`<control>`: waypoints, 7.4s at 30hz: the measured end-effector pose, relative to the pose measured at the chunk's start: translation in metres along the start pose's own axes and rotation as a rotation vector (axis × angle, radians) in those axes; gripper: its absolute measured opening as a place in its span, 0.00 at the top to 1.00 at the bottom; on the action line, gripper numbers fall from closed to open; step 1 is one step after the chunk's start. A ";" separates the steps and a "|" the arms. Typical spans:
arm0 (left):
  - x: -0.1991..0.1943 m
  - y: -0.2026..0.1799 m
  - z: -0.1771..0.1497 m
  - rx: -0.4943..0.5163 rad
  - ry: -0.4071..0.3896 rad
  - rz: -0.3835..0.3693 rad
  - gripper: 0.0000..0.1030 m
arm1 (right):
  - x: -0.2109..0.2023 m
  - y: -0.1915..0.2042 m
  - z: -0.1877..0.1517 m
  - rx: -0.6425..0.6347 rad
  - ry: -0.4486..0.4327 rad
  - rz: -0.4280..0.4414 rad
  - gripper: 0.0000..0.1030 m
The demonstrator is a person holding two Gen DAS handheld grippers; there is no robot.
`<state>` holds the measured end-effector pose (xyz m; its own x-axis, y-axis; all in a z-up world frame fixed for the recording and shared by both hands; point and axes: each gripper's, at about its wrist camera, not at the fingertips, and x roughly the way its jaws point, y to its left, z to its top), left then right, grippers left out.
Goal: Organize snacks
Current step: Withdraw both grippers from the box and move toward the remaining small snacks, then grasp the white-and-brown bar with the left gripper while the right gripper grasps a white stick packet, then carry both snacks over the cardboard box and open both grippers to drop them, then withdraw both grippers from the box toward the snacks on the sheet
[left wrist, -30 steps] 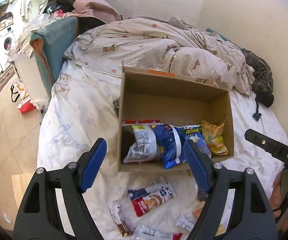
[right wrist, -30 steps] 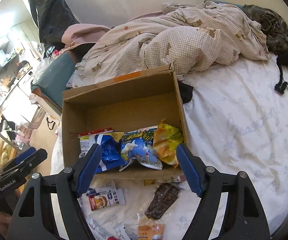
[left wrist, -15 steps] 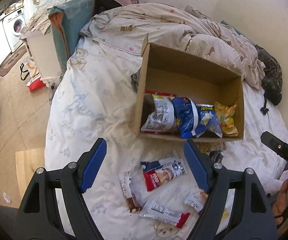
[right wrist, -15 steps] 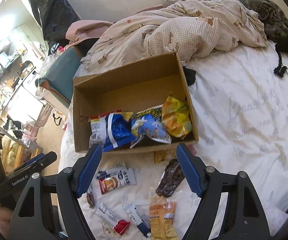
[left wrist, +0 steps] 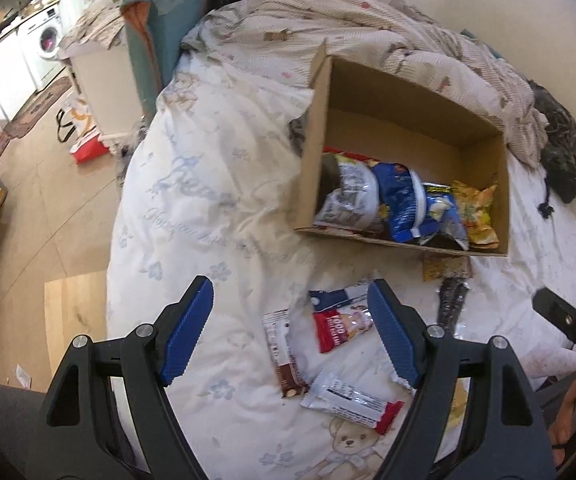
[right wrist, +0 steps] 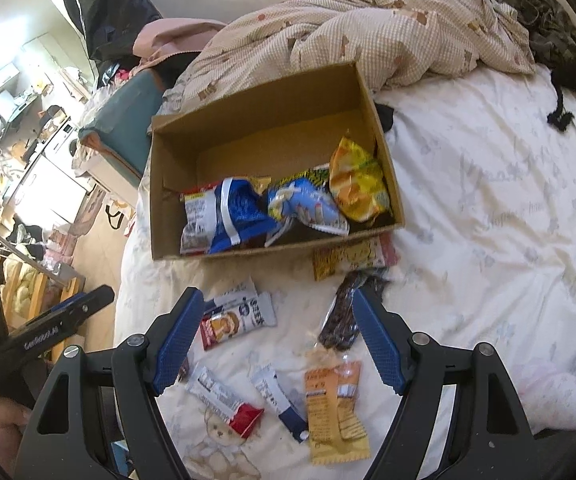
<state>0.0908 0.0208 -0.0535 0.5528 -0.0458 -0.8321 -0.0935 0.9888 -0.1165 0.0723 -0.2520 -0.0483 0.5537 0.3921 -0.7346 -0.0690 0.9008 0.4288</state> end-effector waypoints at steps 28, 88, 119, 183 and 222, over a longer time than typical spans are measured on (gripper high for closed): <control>0.127 0.006 -0.050 -0.063 0.453 0.084 0.86 | 0.015 -0.023 -0.001 0.028 0.039 -0.070 0.23; 0.040 -0.008 -0.018 0.007 0.175 0.024 0.86 | 0.064 0.036 -0.025 -0.179 0.279 0.064 0.82; -0.003 -0.067 0.108 0.141 -0.100 -0.076 0.86 | -0.002 -0.012 0.095 0.110 -0.186 0.113 0.82; 0.043 -0.064 0.109 0.096 -0.173 -0.071 0.17 | 0.060 -0.010 0.122 0.064 -0.139 0.101 0.17; 0.000 0.008 -0.002 -0.110 0.003 0.020 0.16 | -0.005 -0.019 0.003 0.059 -0.011 -0.035 0.17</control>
<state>0.0880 0.0285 -0.0554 0.5474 -0.0269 -0.8364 -0.1948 0.9679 -0.1587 0.0732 -0.2714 -0.0513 0.5640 0.3585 -0.7439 -0.0004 0.9010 0.4338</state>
